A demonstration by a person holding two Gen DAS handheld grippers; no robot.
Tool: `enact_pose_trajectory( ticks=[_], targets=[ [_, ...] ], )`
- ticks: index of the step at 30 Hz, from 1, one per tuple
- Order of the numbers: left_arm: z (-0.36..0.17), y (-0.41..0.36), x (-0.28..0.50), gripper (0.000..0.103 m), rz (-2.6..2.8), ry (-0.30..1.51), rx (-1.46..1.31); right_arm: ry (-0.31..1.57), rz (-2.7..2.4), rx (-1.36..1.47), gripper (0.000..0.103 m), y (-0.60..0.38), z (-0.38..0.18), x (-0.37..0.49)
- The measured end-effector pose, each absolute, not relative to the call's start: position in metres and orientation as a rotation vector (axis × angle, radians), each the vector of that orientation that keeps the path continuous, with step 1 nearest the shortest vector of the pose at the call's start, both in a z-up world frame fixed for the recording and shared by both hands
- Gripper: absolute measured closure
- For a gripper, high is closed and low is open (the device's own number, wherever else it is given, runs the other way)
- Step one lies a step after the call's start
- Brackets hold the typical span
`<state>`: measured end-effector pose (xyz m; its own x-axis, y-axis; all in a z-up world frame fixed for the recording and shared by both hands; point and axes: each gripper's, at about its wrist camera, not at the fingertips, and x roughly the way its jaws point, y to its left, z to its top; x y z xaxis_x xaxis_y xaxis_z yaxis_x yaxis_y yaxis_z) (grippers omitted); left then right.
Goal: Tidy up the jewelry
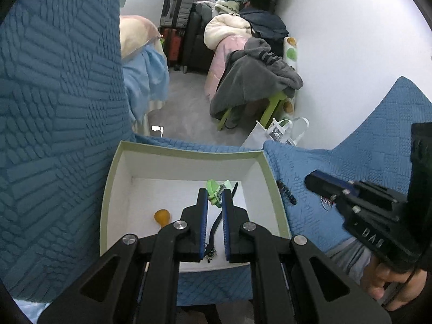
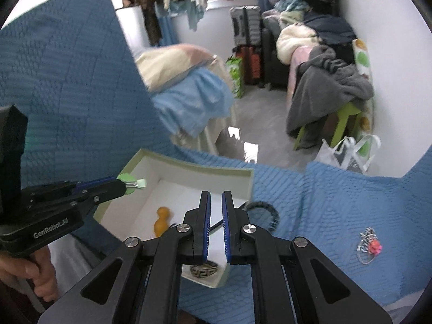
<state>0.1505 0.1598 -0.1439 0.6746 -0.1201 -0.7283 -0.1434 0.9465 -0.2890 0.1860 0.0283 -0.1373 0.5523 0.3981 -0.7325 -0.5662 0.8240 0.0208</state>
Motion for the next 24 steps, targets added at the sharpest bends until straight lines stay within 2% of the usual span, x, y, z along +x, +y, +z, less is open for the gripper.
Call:
enact_pose_trajectory(
  ticks=[13, 14, 15, 16, 17, 18, 24],
  targets=[
    [-0.187, 0.175, 0.165, 0.092, 0.082, 0.954, -0.375, 0.917, 0.569, -0.277, 0.097, 0.042, -0.184, 0.198],
    [-0.186, 0.177, 0.164, 0.089, 0.079, 0.955, -0.380, 0.918, 0.570, -0.275, 0.097, 0.041, -0.184, 0.199],
    [-0.187, 0.176, 0.165, 0.074, 0.082, 0.958, -0.381, 0.920, 0.572, -0.274, 0.097, 0.040, -0.183, 0.199],
    [-0.186, 0.176, 0.165, 0.055, 0.093, 0.960, -0.377, 0.916, 0.570, -0.272, 0.097, 0.039, -0.182, 0.199],
    [-0.185, 0.175, 0.165, 0.048, 0.101, 0.954, -0.373, 0.912, 0.570, -0.270, 0.097, 0.038, -0.180, 0.199],
    [-0.184, 0.175, 0.164, 0.046, 0.104, 0.945, -0.370, 0.908, 0.569, -0.268, 0.097, 0.037, -0.179, 0.199],
    [-0.170, 0.169, 0.162, 0.046, 0.086, 0.889, -0.368, 0.875, 0.560, -0.257, 0.097, 0.028, -0.169, 0.199]
  ],
)
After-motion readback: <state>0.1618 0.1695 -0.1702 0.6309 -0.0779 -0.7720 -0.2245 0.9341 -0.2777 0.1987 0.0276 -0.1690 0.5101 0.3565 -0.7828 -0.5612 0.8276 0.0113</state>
